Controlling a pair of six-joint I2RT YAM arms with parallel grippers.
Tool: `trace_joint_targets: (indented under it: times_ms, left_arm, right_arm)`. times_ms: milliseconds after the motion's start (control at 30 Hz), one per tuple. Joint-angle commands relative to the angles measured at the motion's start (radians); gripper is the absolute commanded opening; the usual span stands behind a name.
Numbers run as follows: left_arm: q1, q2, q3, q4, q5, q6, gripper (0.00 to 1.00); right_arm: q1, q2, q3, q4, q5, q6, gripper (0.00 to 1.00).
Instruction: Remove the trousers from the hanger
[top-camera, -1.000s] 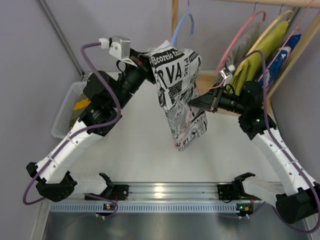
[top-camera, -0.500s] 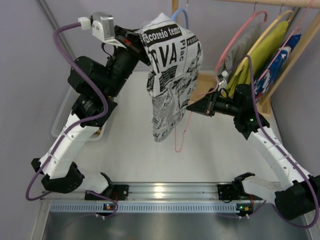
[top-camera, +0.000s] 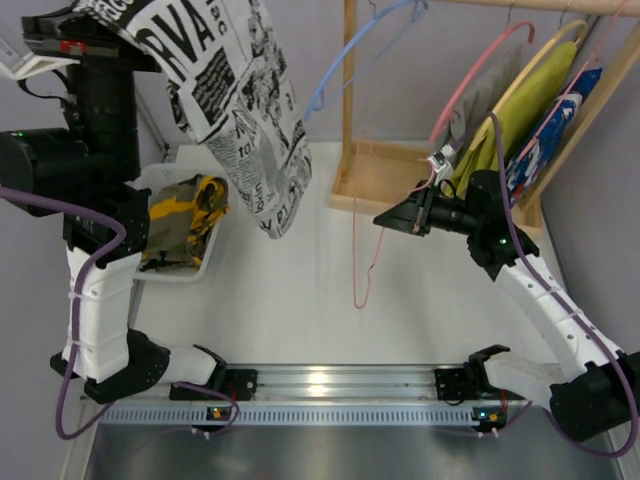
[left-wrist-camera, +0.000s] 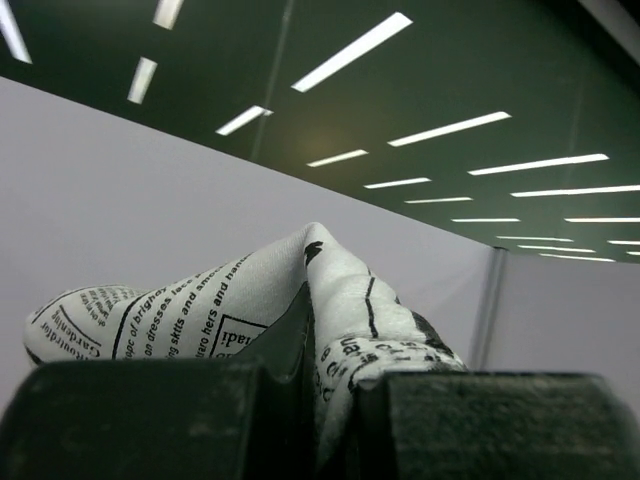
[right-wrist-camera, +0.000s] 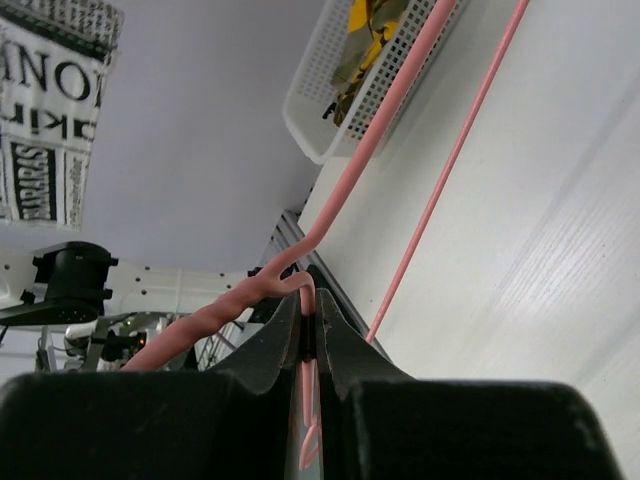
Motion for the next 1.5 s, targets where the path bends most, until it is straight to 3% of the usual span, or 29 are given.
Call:
trace_joint_targets:
  times_ms: [0,267,467,767,1033,1467]
  left_arm:
    - [0.113,-0.088,-0.03,0.136,-0.084,0.007,0.0]
    - [0.386,-0.33,-0.383,0.219,-0.248,0.3,0.0]
    - [0.482,-0.464,-0.696,0.343,-0.33,0.516,0.0]
    - [0.716,-0.607,-1.047,0.464,-0.373,0.614,0.0]
    - [0.727,-0.576,-1.201,0.606,-0.393,0.791,0.0]
    - [0.727,-0.311,-1.218,0.756,-0.356,0.964,0.0]
  right_arm:
    - [0.005,-0.04,0.009,0.018,-0.027,-0.045,0.0]
    - [0.007,-0.046,0.018,-0.003,-0.047,-0.077,0.0]
    - [0.01,-0.023,0.052,-0.028,-0.067,-0.096,0.0]
    - [0.023,-0.009,0.067,-0.031,-0.074,-0.101,0.0]
    - [0.027,0.014,0.087,-0.035,-0.093,-0.099,0.0]
    - [0.033,0.024,0.121,-0.031,-0.093,-0.073,0.0]
